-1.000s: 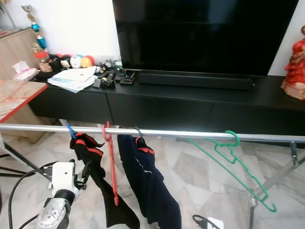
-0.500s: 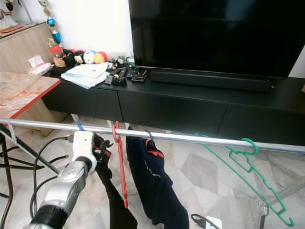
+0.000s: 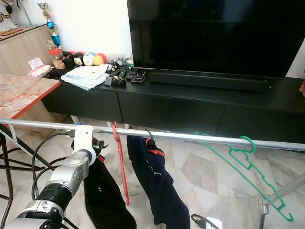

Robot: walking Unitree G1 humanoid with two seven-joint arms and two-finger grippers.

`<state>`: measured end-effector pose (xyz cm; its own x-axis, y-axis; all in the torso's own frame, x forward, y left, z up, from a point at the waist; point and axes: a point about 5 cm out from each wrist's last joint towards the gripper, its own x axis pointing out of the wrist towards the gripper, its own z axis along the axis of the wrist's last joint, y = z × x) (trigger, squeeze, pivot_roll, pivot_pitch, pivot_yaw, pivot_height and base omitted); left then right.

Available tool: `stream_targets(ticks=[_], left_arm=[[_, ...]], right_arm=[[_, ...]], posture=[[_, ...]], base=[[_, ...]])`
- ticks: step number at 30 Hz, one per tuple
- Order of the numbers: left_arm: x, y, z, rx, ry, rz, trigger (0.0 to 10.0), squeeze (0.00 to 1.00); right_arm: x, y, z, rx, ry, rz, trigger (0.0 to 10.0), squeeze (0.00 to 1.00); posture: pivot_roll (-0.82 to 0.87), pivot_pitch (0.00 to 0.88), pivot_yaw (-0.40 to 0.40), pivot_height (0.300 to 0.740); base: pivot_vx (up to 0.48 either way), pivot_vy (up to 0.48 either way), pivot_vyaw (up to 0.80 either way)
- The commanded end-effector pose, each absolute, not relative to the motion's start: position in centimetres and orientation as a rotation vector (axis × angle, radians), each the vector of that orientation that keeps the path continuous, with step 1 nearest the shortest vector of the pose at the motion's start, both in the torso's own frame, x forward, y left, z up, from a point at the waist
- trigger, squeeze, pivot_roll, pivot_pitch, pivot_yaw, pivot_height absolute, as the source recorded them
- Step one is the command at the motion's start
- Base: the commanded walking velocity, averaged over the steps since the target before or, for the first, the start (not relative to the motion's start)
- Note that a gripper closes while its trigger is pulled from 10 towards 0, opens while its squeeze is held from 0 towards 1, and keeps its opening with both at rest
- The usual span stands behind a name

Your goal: Hang hanger

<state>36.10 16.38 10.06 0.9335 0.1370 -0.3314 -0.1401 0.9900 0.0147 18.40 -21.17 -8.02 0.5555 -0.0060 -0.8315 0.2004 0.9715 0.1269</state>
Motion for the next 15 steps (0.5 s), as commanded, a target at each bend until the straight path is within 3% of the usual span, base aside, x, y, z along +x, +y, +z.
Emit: stream_targets(ticks=[1, 15], left_arm=[[36.0, 16.9, 10.9, -0.048, 0.308, 0.158, 10.0, 0.00], [32.5, 17.0, 13.7, 0.036, 0.252, 0.101, 10.0, 0.00]], right_arm=[[18.3, -20.9, -8.2, 0.232, 0.984, -0.129, 10.0, 0.00], [18.2, -21.0, -8.2, 0.223, 0.989, -0.122, 10.0, 0.00]], posture=[[-0.05, 0.015, 0.059, 0.740], [-0.05, 0.010, 0.063, 0.740]], base=[[0.000, 0.000, 0.00], [0.000, 0.000, 0.00]])
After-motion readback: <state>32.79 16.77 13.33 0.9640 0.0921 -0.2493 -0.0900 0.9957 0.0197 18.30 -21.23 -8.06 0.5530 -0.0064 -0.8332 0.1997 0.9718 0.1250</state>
